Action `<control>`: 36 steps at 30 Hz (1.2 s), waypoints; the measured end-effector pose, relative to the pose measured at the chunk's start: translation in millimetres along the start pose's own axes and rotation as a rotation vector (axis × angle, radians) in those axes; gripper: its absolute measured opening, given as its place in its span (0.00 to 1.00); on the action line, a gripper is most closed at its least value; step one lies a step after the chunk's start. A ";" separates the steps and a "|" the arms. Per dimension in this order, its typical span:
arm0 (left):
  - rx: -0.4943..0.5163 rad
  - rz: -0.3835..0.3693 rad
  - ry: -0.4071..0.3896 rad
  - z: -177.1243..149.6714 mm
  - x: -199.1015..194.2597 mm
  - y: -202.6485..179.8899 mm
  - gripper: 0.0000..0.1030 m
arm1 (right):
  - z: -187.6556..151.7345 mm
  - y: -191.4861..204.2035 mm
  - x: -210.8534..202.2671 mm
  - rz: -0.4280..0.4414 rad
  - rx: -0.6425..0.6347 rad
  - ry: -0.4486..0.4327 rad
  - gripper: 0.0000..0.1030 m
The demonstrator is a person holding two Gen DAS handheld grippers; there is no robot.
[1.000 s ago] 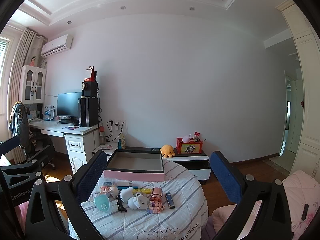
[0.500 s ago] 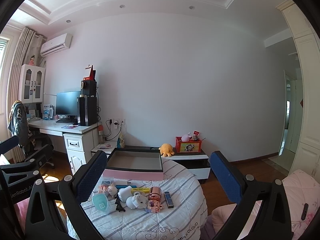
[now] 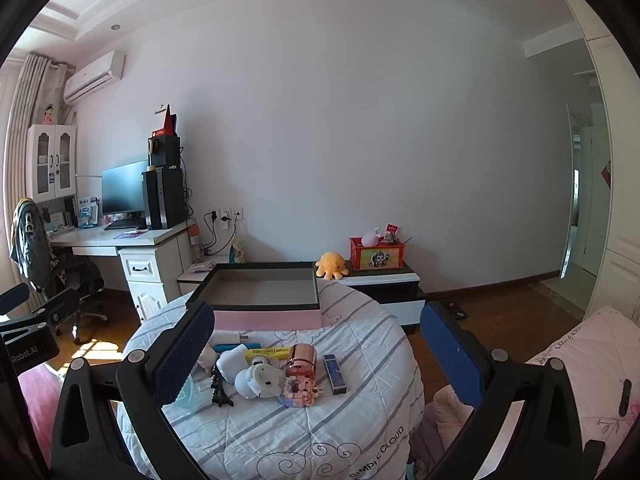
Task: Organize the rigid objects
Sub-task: 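Grasp the teal round container with left tool while right tool reaches the blue box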
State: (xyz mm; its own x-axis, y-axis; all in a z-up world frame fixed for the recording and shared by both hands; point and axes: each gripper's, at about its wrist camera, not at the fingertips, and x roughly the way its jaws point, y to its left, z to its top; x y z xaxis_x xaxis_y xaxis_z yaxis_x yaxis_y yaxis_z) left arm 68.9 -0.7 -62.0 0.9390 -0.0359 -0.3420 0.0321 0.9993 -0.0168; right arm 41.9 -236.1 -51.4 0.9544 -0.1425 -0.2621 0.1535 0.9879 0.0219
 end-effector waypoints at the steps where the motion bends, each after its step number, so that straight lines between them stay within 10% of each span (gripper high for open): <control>1: 0.006 0.001 0.024 -6.6 9.8 -1.6 1.00 | -5.5 -1.5 7.9 0.004 -0.003 0.018 1.00; 10: -0.010 -0.025 0.337 -82.6 114.8 -24.3 1.00 | -69.3 -20.4 89.7 0.042 -0.013 0.228 1.00; 17: -0.028 -0.005 0.426 -108.7 160.5 -35.9 1.00 | -100.5 -34.0 136.4 0.077 0.003 0.331 1.00; 24: -0.051 -0.020 0.476 -123.3 186.9 -26.2 0.98 | -116.3 -46.5 181.4 0.030 -0.023 0.411 1.00; 32: 0.020 -0.043 0.430 -118.9 193.4 -17.8 0.67 | -118.7 -64.4 225.7 0.056 -0.030 0.454 1.00; 36: 0.032 -0.066 0.406 -120.7 193.7 -16.0 0.67 | -117.4 -60.8 241.4 0.107 -0.057 0.470 0.83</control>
State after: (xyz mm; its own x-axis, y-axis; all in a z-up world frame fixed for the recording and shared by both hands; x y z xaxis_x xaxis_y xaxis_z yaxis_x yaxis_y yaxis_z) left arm 208.9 -24.2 -241.4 0.7233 -0.0928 -0.6843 0.1049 0.9942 -0.0240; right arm 232.9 -323.3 -229.3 0.7435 -0.0102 -0.6687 0.0343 0.9992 0.0229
